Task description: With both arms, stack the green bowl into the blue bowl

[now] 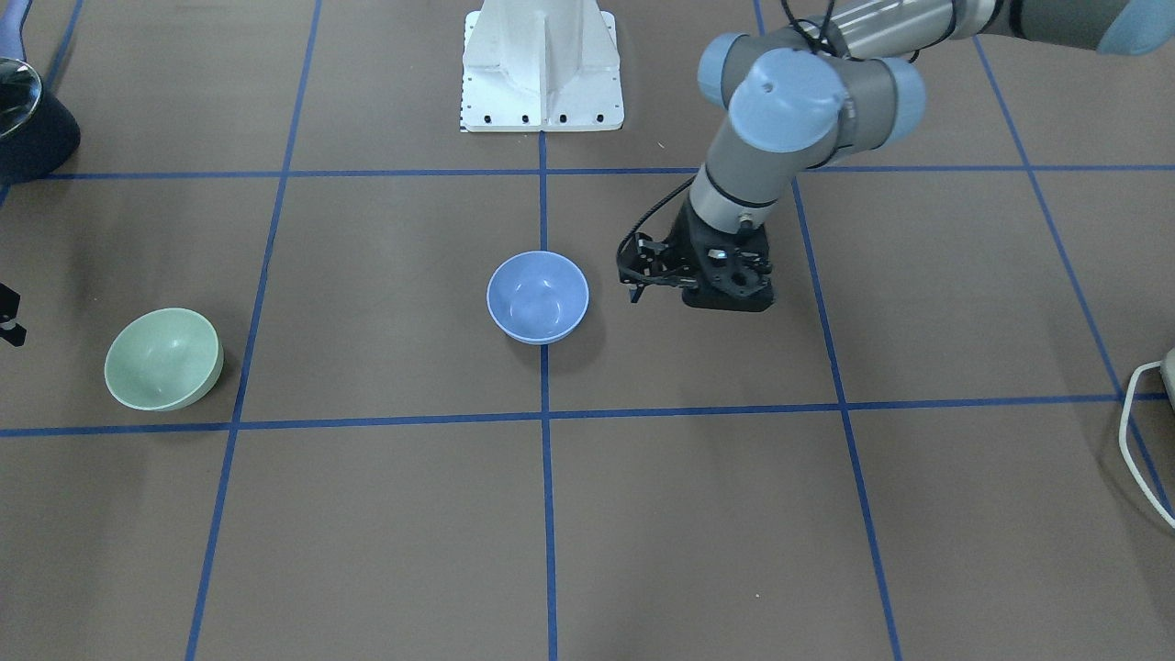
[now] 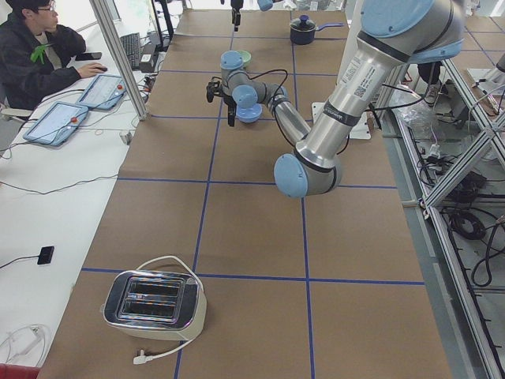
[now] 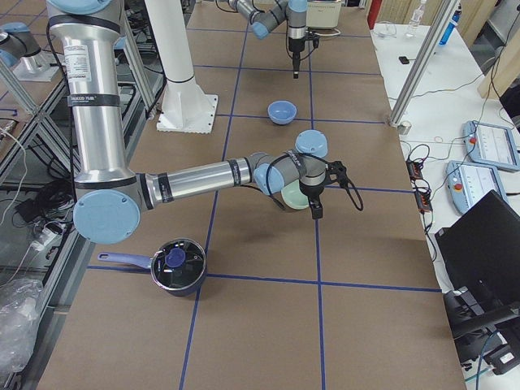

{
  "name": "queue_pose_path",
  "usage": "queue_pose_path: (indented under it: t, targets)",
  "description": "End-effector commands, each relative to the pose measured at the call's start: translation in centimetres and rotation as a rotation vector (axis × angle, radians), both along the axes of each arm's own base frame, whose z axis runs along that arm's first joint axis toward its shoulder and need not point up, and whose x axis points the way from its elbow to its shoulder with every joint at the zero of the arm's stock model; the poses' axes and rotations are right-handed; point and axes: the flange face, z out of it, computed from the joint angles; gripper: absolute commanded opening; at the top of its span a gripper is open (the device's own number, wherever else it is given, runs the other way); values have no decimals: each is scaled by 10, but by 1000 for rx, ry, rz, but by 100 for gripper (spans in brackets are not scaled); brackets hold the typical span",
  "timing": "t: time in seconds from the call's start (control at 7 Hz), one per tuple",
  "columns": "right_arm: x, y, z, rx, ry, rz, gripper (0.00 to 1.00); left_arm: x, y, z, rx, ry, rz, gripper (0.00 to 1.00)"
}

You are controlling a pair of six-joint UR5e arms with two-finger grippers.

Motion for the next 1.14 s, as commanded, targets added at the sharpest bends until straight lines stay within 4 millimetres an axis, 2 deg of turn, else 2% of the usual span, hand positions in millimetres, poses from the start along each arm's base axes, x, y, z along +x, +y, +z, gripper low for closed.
queue_pose_path:
  t: [0.0, 0.14, 0.29, 0.43, 0.57, 0.71, 0.86, 1.0]
  targets:
    - [-11, 2, -4, 9, -1, -22, 100, -128, -6, 88, 91, -38, 69, 98]
    - [-15, 2, -6, 14, -4, -31, 100, -200, -12, 143, 147, -66, 107, 98]
    - [-23, 3, -7, 17, -5, -45, 100, -274, -6, 210, 212, -110, 162, 98]
    - [-30, 1, -13, 23, -10, -53, 100, -335, 3, 277, 223, -163, 185, 98]
    - [-31, 1, -14, 24, -12, -54, 100, -381, 8, 317, 199, -196, 198, 98]
    - [-32, 0, -12, 19, -9, -55, 100, -430, 16, 341, 164, -225, 220, 98]
    - [-47, -3, -11, 18, -7, -76, 100, -449, 22, 350, 184, -227, 255, 98]
    - [-70, -12, -15, 21, -7, -106, 100, -450, 24, 353, 184, -228, 257, 98]
